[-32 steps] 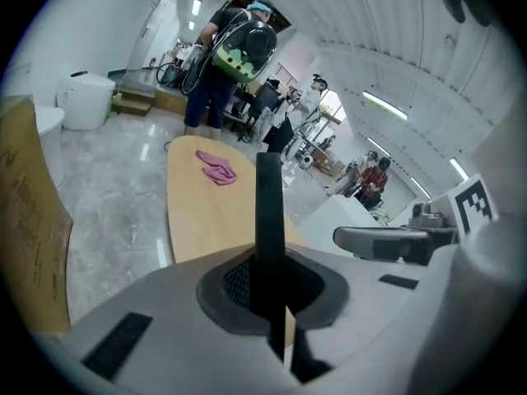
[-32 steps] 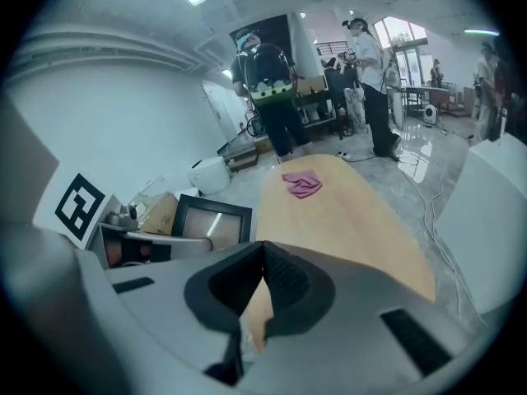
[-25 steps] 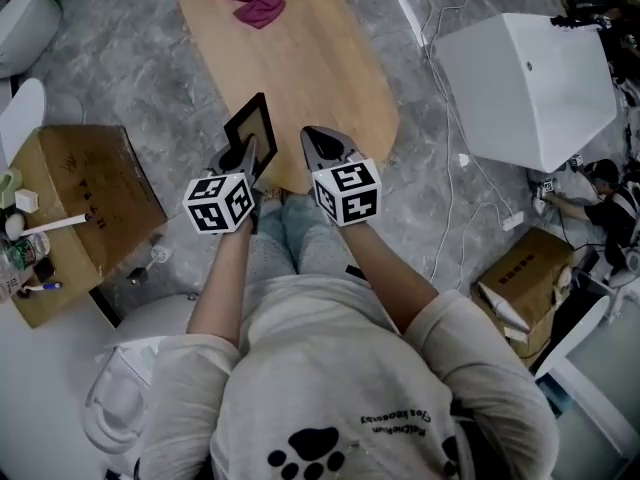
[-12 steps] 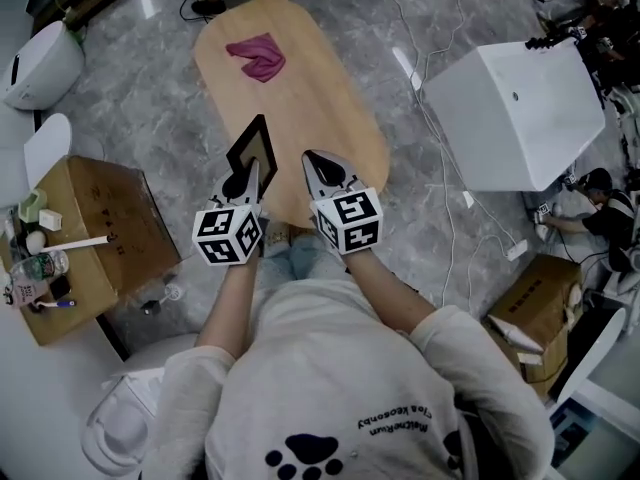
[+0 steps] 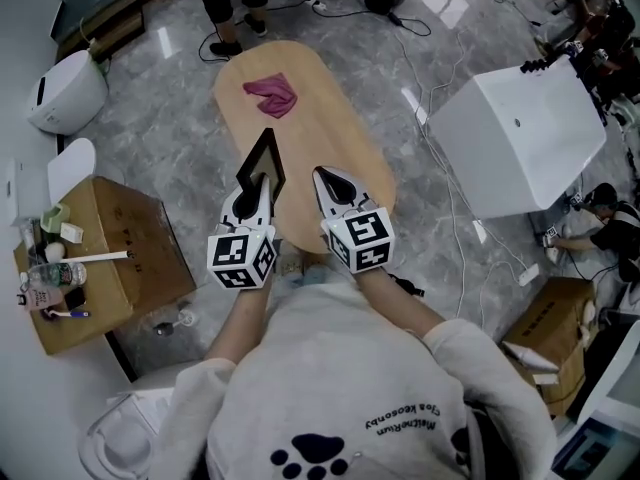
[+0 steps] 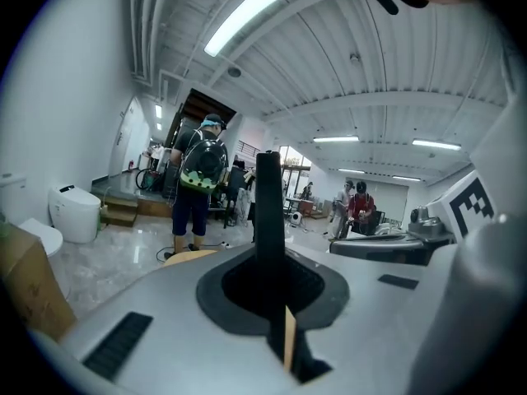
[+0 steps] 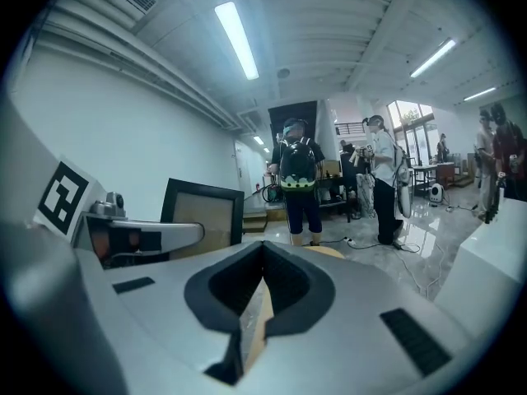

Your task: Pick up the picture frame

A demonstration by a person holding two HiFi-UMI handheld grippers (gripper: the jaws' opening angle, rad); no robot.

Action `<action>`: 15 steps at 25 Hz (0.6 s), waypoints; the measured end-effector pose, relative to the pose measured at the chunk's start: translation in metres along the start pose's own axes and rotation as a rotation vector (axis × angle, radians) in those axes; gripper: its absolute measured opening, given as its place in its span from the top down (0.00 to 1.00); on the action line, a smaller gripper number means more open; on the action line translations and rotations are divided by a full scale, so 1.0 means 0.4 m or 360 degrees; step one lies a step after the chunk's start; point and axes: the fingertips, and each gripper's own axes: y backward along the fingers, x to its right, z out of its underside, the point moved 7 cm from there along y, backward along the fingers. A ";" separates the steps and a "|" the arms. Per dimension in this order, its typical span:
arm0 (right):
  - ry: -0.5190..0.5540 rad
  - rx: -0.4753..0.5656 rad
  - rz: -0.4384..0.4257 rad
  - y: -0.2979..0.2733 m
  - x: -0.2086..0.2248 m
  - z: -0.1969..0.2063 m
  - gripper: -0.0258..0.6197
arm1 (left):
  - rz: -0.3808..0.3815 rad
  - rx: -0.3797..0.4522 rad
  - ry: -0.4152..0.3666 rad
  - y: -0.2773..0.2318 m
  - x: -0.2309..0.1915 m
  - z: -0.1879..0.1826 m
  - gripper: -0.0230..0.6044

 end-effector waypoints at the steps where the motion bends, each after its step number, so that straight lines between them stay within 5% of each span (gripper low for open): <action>1: 0.0005 0.0026 0.0002 0.009 -0.004 -0.010 0.95 | 0.0000 0.0020 -0.0016 0.008 0.006 -0.010 0.94; 15: 0.0094 0.0260 -0.0001 0.121 -0.054 -0.109 0.95 | -0.0006 0.0221 -0.0197 0.096 0.081 -0.095 0.94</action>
